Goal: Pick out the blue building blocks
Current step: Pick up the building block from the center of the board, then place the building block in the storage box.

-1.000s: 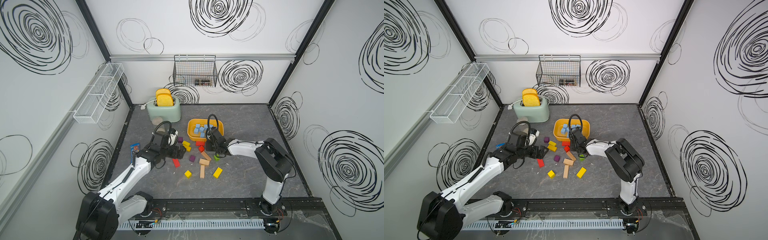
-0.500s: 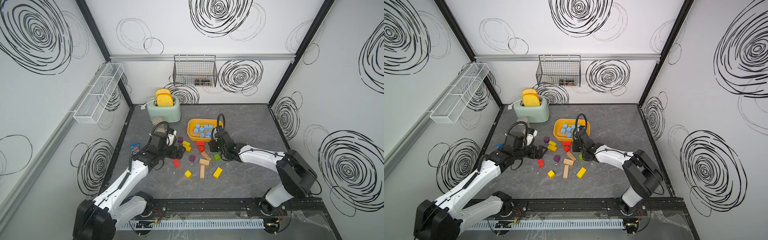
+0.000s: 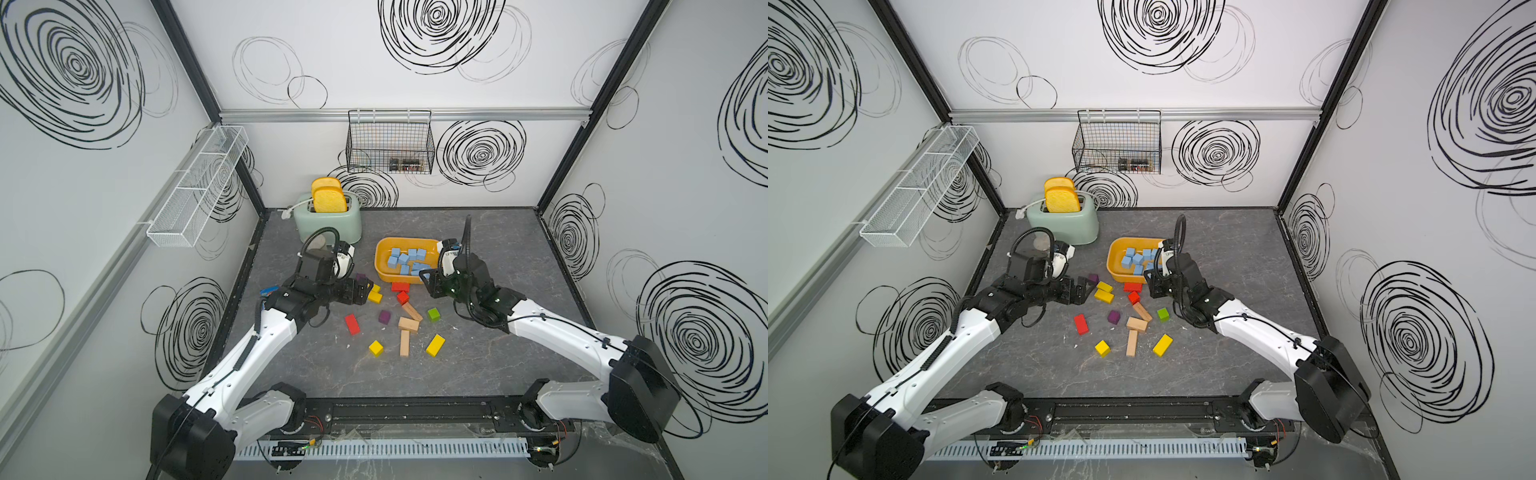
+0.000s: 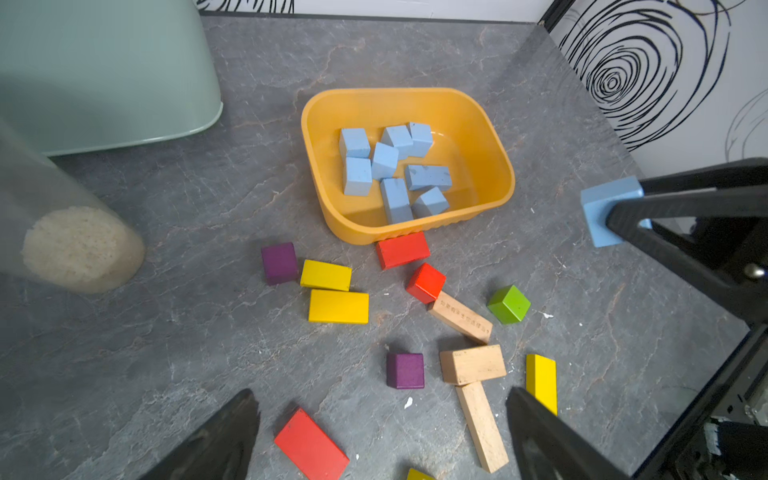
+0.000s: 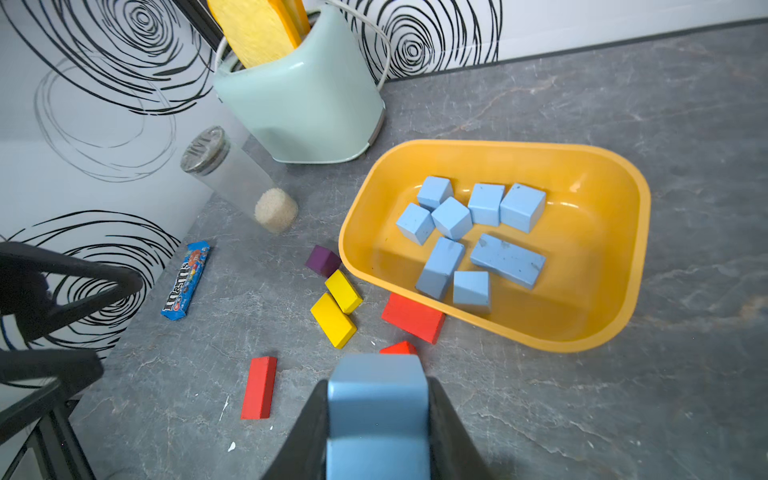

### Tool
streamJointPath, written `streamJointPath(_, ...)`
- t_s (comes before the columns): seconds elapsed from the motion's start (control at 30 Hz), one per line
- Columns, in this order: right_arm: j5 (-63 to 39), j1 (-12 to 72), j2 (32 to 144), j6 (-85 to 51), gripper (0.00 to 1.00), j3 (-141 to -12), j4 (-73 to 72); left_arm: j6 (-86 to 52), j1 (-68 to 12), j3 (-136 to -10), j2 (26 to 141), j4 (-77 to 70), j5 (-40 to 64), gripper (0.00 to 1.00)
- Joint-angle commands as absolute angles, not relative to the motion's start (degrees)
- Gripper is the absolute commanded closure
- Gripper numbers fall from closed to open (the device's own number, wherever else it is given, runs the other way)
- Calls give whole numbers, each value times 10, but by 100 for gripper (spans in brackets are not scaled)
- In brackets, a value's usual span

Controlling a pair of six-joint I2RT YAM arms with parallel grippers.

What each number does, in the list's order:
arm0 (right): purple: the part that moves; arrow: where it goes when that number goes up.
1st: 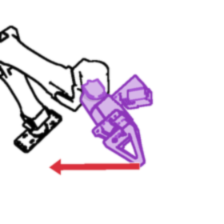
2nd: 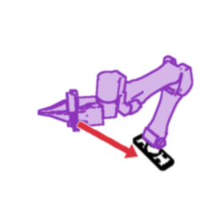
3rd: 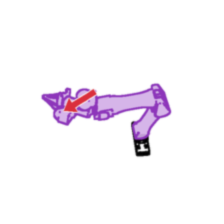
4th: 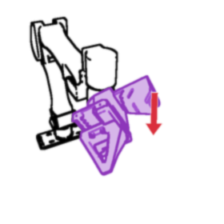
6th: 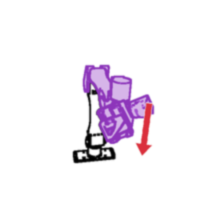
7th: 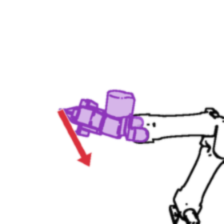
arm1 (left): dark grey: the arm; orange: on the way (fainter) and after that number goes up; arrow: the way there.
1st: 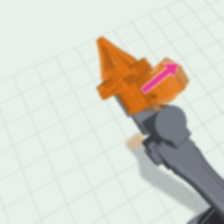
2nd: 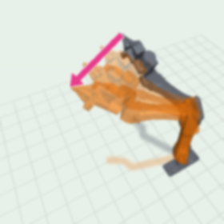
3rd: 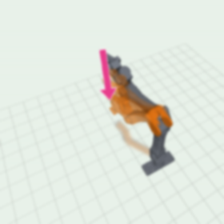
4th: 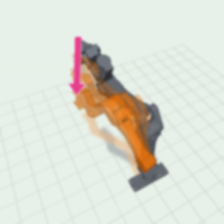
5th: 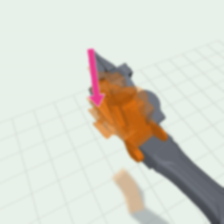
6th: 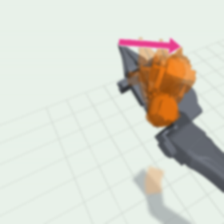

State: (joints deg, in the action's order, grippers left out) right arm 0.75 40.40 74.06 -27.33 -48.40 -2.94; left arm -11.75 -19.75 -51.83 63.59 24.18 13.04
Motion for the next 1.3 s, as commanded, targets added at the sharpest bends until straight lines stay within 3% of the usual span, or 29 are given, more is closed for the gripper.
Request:
streamJointPath(0.0,-23,381,736,-235,100,-529,1,-102,-193,-558,654,235,132,4)
streamJointPath(0.5,-72,267,858,-175,100,-646,92,-95,-193,-638,755,195,152,4)
streamJointPath(1.27,18,250,1129,-154,100,-859,209,-86,-192,-664,877,167,156,4)
